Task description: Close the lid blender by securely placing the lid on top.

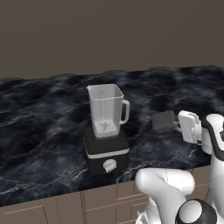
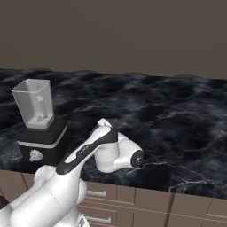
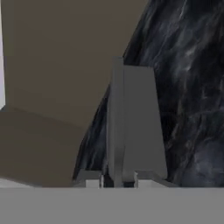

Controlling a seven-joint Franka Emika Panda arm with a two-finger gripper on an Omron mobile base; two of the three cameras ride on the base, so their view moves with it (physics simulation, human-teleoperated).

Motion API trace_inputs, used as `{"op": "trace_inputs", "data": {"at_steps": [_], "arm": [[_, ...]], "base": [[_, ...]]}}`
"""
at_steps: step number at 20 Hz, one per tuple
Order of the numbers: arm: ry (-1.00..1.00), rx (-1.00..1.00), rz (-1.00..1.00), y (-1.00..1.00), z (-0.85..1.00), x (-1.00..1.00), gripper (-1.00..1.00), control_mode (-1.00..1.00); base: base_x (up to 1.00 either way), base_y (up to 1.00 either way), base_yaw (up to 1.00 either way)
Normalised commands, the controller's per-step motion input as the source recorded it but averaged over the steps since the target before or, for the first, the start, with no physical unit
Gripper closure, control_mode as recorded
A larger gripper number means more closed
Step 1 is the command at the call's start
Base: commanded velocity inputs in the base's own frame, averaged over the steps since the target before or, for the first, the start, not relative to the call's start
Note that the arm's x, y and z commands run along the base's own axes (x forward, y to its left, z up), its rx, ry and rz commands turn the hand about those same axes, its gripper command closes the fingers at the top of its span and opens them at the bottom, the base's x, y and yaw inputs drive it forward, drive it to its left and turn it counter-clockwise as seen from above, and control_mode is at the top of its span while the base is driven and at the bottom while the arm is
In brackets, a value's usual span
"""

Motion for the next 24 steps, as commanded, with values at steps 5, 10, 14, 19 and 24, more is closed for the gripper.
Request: {"op": "trace_inputs", "data": {"at_steps": [5,10,14,19,24], "arm": [[-0.24,0.00,0.03,0.16,0.90,-0.15,1.00,-1.00],[-0.14,0.00,0.08,0.25,0.79,-0.19,1.00,-1.00],[-0.12,0.00,0.14,0.23,0.64,-0.24,1.00,-1.00],[-0.11,0.00,0.14,0.20,0.72,-0.29,1.00,-1.00],[-0.08,0.00,0.13,0.11,0.84,-0.44,1.00,-1.00]], "base": [[0.00,0.00,0.00],[0.00,0.00,0.00],[0.00,0.00,0.00],[0.00,0.00,0.00],[0.00,0.00,0.00]]}}
